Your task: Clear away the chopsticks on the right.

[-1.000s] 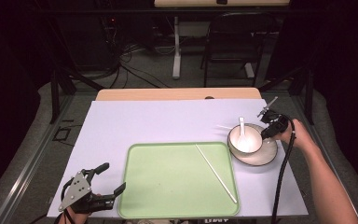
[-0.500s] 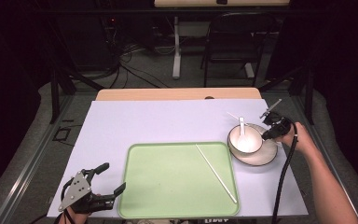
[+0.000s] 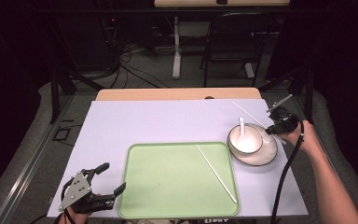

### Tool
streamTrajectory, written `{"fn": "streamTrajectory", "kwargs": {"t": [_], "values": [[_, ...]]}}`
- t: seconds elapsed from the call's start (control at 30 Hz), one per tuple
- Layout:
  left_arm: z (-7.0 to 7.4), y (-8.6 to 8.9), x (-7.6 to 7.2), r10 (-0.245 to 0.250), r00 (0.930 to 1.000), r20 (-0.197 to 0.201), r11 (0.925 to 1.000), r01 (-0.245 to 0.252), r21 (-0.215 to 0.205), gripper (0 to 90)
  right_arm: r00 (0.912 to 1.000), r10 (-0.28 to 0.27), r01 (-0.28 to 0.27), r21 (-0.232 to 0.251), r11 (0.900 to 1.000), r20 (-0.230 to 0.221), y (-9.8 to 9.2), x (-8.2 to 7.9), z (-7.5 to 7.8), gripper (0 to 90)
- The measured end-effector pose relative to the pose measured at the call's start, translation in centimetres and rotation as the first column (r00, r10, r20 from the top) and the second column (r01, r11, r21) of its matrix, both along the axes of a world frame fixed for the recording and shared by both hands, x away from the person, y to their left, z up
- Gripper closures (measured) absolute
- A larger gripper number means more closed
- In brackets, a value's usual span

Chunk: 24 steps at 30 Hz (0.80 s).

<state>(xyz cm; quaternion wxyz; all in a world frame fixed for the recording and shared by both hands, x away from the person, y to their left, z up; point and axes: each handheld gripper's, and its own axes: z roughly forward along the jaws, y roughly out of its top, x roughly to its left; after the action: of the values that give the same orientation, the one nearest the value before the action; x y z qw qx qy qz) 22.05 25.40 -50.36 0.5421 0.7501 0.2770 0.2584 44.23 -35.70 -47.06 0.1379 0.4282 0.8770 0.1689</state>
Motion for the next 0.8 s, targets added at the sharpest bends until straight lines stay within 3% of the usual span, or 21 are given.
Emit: {"fn": "streamTrajectory", "kwargs": {"t": [0.33, 0.8], "values": [[0.0, -0.1, 0.0, 0.000, 1.0000, -0.003, 1.0000, 0.000, 0.002, 15.4, 0.9980, -0.047, 0.047, 0.007, 0.999, 0.042, 0.4, -0.9, 2.8, 84.0], [0.0, 0.0, 0.0, -0.004, 1.0000, 0.003, 1.0000, 0.004, 0.004, 15.4, 0.9953, -0.025, 0.023, 0.017, 1.000, 0.094, 3.0, -3.3, 5.9, 84.0]]}}
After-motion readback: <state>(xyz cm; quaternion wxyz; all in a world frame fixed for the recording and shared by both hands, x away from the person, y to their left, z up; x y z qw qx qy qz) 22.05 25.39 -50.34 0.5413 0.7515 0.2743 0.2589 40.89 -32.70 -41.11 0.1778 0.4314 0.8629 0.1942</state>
